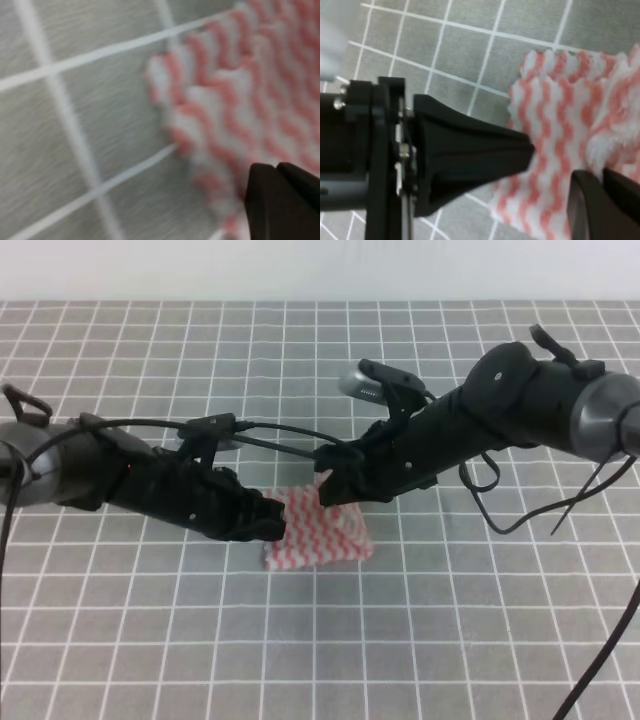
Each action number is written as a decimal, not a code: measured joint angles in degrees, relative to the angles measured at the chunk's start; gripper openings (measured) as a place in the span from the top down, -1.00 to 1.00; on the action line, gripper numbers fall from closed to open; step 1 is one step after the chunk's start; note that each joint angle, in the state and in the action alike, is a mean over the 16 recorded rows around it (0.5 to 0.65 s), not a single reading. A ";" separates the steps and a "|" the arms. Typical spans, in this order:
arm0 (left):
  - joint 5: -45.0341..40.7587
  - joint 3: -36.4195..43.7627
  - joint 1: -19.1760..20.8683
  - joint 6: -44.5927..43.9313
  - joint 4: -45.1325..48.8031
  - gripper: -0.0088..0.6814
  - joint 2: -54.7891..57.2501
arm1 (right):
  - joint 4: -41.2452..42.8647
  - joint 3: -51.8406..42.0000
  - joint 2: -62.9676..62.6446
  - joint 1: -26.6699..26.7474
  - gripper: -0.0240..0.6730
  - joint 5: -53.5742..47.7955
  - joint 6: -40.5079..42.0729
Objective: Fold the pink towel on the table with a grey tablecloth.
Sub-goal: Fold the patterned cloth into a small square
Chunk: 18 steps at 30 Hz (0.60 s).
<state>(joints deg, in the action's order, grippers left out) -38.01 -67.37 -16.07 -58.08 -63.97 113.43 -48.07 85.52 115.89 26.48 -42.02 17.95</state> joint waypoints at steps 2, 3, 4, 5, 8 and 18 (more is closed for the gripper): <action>-0.53 -0.60 0.00 0.01 0.08 0.98 -0.02 | -0.42 0.12 0.20 0.54 0.97 0.59 0.03; -0.77 -0.92 0.01 0.01 0.11 0.98 -0.02 | -0.64 0.19 0.31 0.71 0.97 0.77 0.04; -1.01 -1.23 0.01 0.01 0.16 0.98 -0.03 | -0.85 0.25 0.42 0.88 0.97 0.99 0.06; -1.25 -1.54 0.02 0.01 0.25 0.98 -0.04 | -1.08 0.31 0.54 0.98 0.97 1.07 0.07; -1.80 -2.35 0.13 0.09 0.73 0.98 -0.06 | -1.85 0.50 0.93 1.14 0.97 1.09 0.12; -2.04 -3.08 1.49 1.75 3.54 0.98 -0.01 | -3.94 0.66 1.52 1.86 0.97 1.39 0.56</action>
<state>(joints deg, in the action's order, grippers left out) -40.04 -70.44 -14.58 -56.34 -60.43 113.42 -52.00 86.19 117.40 28.34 -40.64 18.50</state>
